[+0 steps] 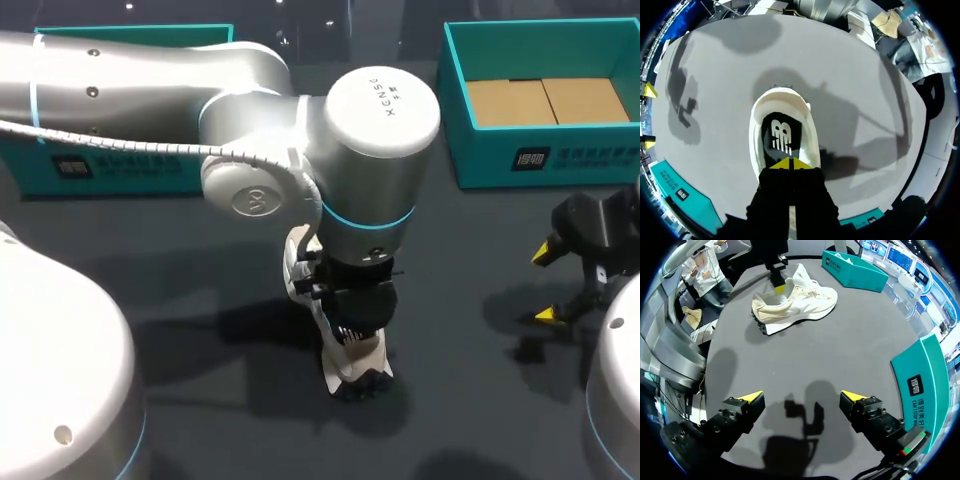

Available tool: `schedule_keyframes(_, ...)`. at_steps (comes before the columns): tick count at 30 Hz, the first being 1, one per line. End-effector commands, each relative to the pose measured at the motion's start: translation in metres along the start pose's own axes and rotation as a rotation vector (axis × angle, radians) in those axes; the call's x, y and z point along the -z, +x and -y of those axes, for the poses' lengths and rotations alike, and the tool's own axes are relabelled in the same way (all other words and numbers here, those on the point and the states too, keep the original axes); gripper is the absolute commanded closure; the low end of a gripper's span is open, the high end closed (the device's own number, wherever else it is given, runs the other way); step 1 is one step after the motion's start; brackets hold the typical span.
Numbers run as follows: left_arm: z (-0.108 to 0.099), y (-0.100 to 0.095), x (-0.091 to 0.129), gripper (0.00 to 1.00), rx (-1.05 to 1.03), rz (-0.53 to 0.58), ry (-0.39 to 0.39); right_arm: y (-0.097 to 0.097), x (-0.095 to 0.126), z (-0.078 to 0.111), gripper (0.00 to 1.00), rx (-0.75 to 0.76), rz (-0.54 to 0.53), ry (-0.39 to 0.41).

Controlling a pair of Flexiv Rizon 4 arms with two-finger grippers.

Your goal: Take the shoe out of the shoebox, open the shoe tongue, remove and reinsert the insole, then place the shoe into the shoebox

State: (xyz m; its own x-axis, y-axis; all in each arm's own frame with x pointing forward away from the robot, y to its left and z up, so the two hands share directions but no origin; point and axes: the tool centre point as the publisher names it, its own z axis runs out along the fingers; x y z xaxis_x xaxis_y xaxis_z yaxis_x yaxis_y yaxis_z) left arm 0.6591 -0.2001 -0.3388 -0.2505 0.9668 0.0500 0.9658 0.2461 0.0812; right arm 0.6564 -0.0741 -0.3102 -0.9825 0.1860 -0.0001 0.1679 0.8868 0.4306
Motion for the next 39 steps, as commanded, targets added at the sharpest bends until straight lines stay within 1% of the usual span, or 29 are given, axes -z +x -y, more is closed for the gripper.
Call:
schedule_keyframes(1,0.001,-0.008,-0.007,1.00,0.001,-0.022,-0.011,0.002,0.001,0.000,0.00,-0.001,0.004,0.003)
schedule_keyframes(9,-0.006,-0.004,-0.011,1.00,0.015,-0.038,-0.028,0.002,0.001,0.000,0.00,-0.001,0.004,0.003)
schedule_keyframes(10,-0.007,-0.003,-0.011,0.96,0.017,-0.041,-0.029,0.002,0.001,0.000,0.00,-0.001,0.004,0.003)
schedule_keyframes(12,-0.010,-0.002,-0.012,0.81,0.023,-0.045,-0.035,0.002,0.001,0.000,0.00,-0.001,0.004,0.003)
schedule_keyframes(13,-0.012,-0.001,-0.012,0.75,0.025,-0.045,-0.035,0.002,0.001,0.000,0.00,-0.001,0.004,0.003)
schedule_keyframes(14,-0.012,0.000,-0.012,0.71,0.026,-0.044,-0.035,0.002,0.001,0.000,0.00,-0.001,0.004,0.003)
schedule_keyframes(15,-0.013,0.000,-0.013,0.65,0.028,-0.043,-0.035,0.002,0.001,0.000,0.00,-0.001,0.004,0.003)
schedule_keyframes(19,-0.014,0.002,-0.011,0.53,0.028,-0.034,-0.038,0.002,0.001,0.000,0.00,-0.001,0.004,0.003)
schedule_keyframes(20,-0.013,0.002,-0.011,0.48,0.027,-0.033,-0.039,0.002,0.001,0.000,0.00,-0.001,0.004,0.003)
schedule_keyframes(21,-0.013,0.003,-0.010,0.39,0.027,-0.031,-0.039,0.002,0.001,0.000,0.00,-0.001,0.004,0.003)
schedule_keyframes(22,-0.013,0.003,-0.010,0.33,0.026,-0.029,-0.041,0.002,0.001,0.000,0.00,-0.001,0.004,0.003)
schedule_keyframes(28,-0.017,0.005,-0.009,0.09,0.029,-0.021,-0.038,0.002,0.001,0.000,0.00,-0.001,0.004,0.003)
schedule_keyframes(30,-0.020,0.005,-0.009,0.06,0.033,-0.016,-0.031,0.002,0.001,0.000,0.00,-0.001,0.004,0.003)
schedule_keyframes(37,-0.028,0.007,-0.007,0.07,0.050,0.008,-0.007,0.002,0.001,0.000,0.00,-0.001,0.004,0.003)
schedule_keyframes(39,-0.029,0.009,-0.005,0.09,0.054,0.020,-0.002,0.002,0.001,0.000,0.00,-0.001,0.004,0.003)
